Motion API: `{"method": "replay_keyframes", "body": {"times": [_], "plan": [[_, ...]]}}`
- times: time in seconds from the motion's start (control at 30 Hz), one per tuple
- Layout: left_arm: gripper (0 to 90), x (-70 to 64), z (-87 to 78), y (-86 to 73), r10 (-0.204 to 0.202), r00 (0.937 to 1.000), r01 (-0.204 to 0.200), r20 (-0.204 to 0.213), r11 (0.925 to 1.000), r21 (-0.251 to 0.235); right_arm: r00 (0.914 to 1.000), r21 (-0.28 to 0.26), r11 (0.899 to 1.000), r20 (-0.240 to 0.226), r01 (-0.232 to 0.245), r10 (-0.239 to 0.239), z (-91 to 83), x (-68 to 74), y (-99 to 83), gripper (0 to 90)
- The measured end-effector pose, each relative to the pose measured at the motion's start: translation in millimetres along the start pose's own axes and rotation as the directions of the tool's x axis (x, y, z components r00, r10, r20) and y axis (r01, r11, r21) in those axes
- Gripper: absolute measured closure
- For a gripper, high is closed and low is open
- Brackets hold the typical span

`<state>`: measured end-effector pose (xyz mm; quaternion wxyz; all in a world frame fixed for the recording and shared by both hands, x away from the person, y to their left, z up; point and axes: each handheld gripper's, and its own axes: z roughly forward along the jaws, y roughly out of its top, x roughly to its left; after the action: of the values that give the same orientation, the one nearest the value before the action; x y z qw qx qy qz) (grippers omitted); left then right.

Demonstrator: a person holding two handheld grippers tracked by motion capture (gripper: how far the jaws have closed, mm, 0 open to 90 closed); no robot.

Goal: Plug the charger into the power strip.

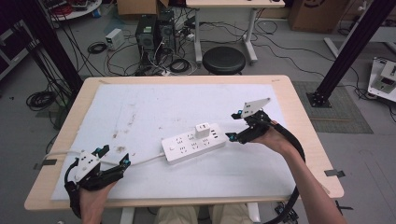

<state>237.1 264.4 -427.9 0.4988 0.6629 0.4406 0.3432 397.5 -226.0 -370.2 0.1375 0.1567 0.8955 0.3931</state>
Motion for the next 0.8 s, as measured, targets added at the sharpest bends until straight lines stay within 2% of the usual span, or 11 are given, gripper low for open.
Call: {"method": "replay_keyframes", "body": {"times": [0.13, 0.2, 0.3, 0.43, 0.5, 0.57, 0.6, 0.63, 0.67, 0.7, 0.8], "plan": [[21.5, 1.5, 0.9, -0.3, -0.005, 1.0, 0.005, -0.003, 1.0, 0.006, 0.9947, -0.057, 0.996, 0.071, -0.07, 0.074, -10.2, 9.7, -18.0, 21.6], [21.5, 1.9, 1.4, 0.0, -0.007, 1.0, 0.007, -0.005, 1.0, 0.005, 0.9893, -0.074, 0.993, 0.105, -0.094, 0.102, -14.9, 15.3, -26.7, 21.6], [21.5, 2.4, 2.5, 0.7, -0.003, 1.0, 0.003, -0.009, 1.0, 0.005, 0.9755, -0.121, 0.984, 0.16, -0.133, 0.151, -23.6, 22.5, -38.3, 21.6], [21.5, 1.6, 3.7, 0.8, -0.003, 1.0, 0.003, -0.007, 1.0, 0.007, 0.9479, -0.205, 0.961, 0.22, -0.186, 0.231, -36.9, 31.2, -52.5, 21.6], [21.5, 1.2, 4.4, 0.5, -0.005, 1.0, 0.005, -0.006, 1.0, 0.007, 0.9315, -0.228, 0.949, 0.243, -0.216, 0.27, -42.4, 35.1, -59.2, 21.6], [21.5, 1.0, 4.9, 0.3, -0.009, 0.9999, 0.009, -0.009, 1.0, 0.005, 0.9152, -0.242, 0.942, 0.273, -0.233, 0.296, -45.9, 38.3, -65.3, 21.6], [21.5, 1.0, 4.9, 0.3, -0.009, 0.9999, 0.009, -0.009, 1.0, 0.005, 0.9152, -0.242, 0.942, 0.273, -0.233, 0.296, -45.9, 38.3, -65.3, 21.6], [21.5, 1.0, 5.2, 0.5, -0.008, 0.9999, 0.008, -0.007, 1.0, 0.003, 0.9068, -0.244, 0.939, 0.287, -0.243, 0.309, -47.3, 39.8, -68.2, 21.6], [21.5, 0.9, 5.3, 0.4, -0.009, 0.9999, 0.009, -0.008, 1.0, 0.002, 0.8857, -0.255, 0.927, 0.308, -0.276, 0.348, -50.4, 44.2, -74.2, 21.6], [21.5, 0.9, 5.4, 0.3, -0.009, 0.9999, 0.009, -0.007, 1.0, 0.005, 0.8743, -0.262, 0.92, 0.317, -0.292, 0.368, -51.7, 47.0, -76.3, 21.6], [21.5, 1.2, 6.2, 0.0, -0.006, 1.0, 0.006, -0.007, 1.0, 0.005, 0.858, -0.283, 0.907, 0.327, -0.311, 0.396, -53.5, 53.6, -82.8, 21.6]]}}
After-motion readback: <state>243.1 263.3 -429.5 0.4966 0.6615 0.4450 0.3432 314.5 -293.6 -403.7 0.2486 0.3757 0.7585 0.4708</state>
